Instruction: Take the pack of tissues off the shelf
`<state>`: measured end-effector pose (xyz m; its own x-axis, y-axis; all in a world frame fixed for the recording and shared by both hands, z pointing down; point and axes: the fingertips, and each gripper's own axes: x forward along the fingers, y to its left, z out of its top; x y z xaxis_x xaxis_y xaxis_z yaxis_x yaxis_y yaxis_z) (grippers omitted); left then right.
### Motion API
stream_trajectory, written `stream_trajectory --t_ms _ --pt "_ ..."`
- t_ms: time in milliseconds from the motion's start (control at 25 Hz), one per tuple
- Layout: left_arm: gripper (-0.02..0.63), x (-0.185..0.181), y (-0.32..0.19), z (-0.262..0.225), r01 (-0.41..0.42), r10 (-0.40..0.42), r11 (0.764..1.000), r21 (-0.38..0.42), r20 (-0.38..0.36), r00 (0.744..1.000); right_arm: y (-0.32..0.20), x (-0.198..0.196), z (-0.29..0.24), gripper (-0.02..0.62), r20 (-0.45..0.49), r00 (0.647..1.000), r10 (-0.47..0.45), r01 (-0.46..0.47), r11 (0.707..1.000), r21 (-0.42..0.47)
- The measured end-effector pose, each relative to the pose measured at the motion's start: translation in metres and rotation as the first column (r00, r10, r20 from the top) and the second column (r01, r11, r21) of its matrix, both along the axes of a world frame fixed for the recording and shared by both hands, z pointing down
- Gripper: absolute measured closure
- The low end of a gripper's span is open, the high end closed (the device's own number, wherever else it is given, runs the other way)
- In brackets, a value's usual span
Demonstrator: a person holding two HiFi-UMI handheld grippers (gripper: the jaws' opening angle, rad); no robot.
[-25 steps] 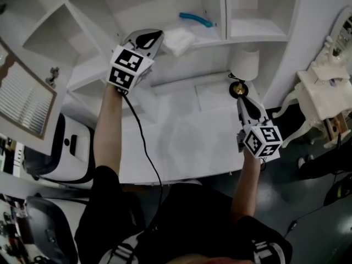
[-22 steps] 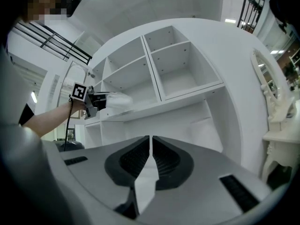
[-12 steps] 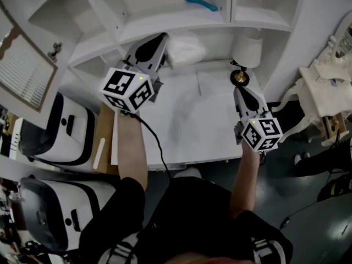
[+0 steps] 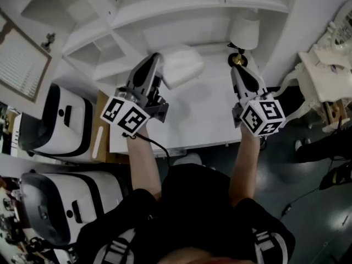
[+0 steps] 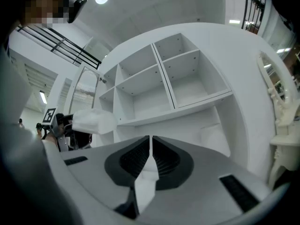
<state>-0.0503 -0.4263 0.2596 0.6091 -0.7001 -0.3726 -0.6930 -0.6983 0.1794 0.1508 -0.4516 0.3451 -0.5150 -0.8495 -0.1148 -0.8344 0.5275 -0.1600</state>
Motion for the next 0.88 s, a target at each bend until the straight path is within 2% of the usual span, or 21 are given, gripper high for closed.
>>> stream_trajectory --t_ms 200,520,880 --pt "0.595 0.001 0.008 0.036 0.019 -0.017 0.997 -0.069 0.027 0.999 0.008 -0.022 -0.002 0.558 -0.017 0.998 -0.053 0.054 0.998 0.022" --pt "0.595 0.026 0.015 0.060 0.112 -0.101 0.990 -0.084 0.121 0.988 0.013 -0.045 0.003 0.558 -0.038 0.996 -0.082 0.083 0.996 0.036" --pt "0.595 0.016 0.007 0.070 0.136 -0.123 0.983 -0.122 0.112 0.986 0.006 -0.053 0.006 0.558 -0.049 0.994 -0.096 0.097 0.995 0.032"
